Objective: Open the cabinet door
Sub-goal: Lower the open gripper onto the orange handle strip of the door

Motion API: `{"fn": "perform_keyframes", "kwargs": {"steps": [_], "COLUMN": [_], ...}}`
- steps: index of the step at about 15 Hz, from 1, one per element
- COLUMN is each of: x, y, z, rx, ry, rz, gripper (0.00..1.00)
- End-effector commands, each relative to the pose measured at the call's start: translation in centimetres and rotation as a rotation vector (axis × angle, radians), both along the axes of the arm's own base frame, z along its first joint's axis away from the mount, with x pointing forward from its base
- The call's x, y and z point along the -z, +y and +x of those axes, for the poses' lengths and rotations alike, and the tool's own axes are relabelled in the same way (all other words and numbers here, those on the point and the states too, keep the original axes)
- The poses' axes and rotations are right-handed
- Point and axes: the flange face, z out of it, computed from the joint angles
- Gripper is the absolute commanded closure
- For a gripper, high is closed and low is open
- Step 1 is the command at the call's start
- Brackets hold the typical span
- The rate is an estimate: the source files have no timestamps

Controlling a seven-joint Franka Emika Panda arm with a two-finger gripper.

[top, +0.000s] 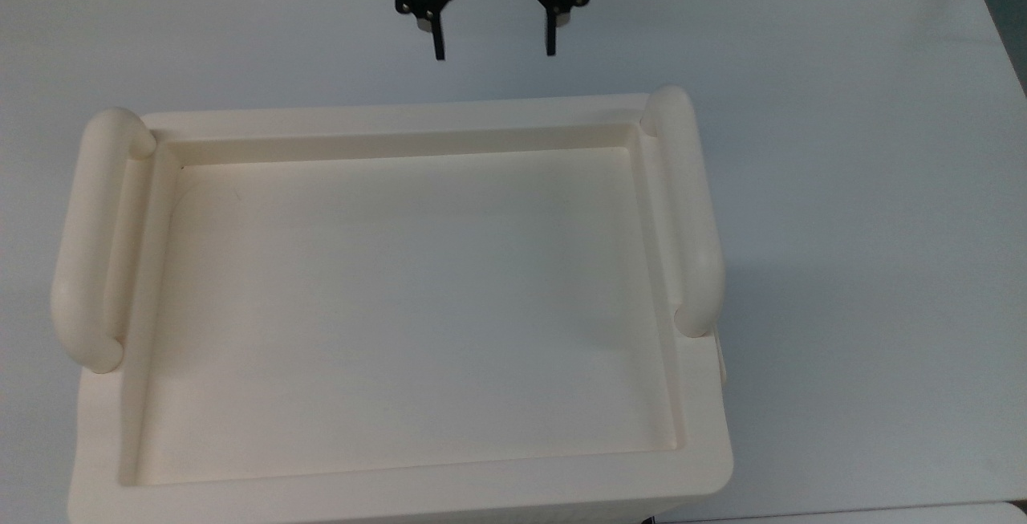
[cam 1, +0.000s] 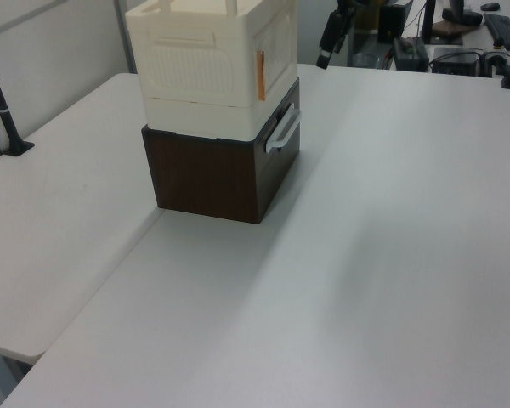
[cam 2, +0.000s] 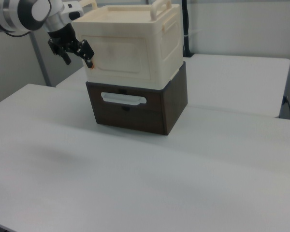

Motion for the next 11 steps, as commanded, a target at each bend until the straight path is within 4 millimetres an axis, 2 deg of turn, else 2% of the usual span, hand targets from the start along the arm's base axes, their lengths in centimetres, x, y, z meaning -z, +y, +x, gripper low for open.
{"fn": "perform_keyframes", "kwargs": {"steps": [1, 7, 9, 11], "x": [0.5, 0.0, 0.6, 0.7], "y": [1.5, 2.8, 4.2, 5.6], "z": [2.0, 3.8, 4.1, 4.1], "rx": [0.004, -0.059, -0.112, -0.159], "ry": [-0.084, -0.176, -0.195, -0.219], "rz": [0.037, 0.025, 0.002, -0.046], "gripper": [0.00, 0.01, 0.03, 0.09]}}
